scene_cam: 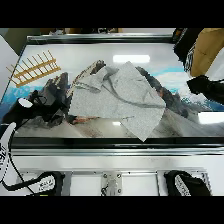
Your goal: Fold the clothes and pants, and hang the long-sleeved shirts on hangers.
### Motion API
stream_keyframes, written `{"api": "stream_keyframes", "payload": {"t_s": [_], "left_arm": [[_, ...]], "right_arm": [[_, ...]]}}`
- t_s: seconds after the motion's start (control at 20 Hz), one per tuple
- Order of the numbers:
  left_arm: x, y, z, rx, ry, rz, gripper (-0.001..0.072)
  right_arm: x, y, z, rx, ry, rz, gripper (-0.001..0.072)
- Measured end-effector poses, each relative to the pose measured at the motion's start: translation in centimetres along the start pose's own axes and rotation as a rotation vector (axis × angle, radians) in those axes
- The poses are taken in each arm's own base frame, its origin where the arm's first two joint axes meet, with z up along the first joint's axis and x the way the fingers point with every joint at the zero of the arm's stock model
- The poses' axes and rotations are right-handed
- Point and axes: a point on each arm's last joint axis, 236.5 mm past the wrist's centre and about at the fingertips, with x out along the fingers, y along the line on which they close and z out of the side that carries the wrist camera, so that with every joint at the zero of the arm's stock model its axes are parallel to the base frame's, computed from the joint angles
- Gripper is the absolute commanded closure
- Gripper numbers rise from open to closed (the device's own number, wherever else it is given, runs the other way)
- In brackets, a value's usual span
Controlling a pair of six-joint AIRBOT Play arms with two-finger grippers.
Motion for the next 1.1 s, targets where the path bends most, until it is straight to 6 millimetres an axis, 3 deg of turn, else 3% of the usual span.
{"api": "stream_keyframes", "payload": {"t_s": [0.45,0.65,0.7,0.75,0.85,1.0,1.1], "left_arm": [[2.7,-0.8,-1.1,-0.067,-0.035,-0.016,0.0043],[4.2,-2.3,-1.5,-0.094,-0.034,-0.045,0.0045],[4.4,-2.6,-1.4,-0.094,-0.044,-0.049,0.0107],[4.5,-2.9,-1.0,-0.092,-0.057,-0.053,0.0325],[4.6,-3.5,-0.1,-0.086,-0.083,-0.061,0.0675],[4.1,-5.2,1.7,-0.076,-0.127,-0.092,0.0699],[3.6,-6.3,2.6,-0.046,-0.144,-0.110,0.0699]], "right_arm": [[-0.3,0.1,-0.4,-0.005,0.012,0.003,0.0187],[-0.3,0.1,-0.5,-0.005,0.014,0.003,0.0187],[-0.3,0.1,-0.5,-0.005,0.015,0.003,0.0187],[-0.3,0.1,-0.6,-0.005,0.020,0.002,0.0187],[-0.2,0.0,-1.0,-0.004,0.035,-0.001,0.0186],[0.4,-0.9,-2.4,0.001,0.079,-0.022,0.0187],[1.7,-2.8,-4.4,0.021,0.138,-0.070,0.0187]]}}
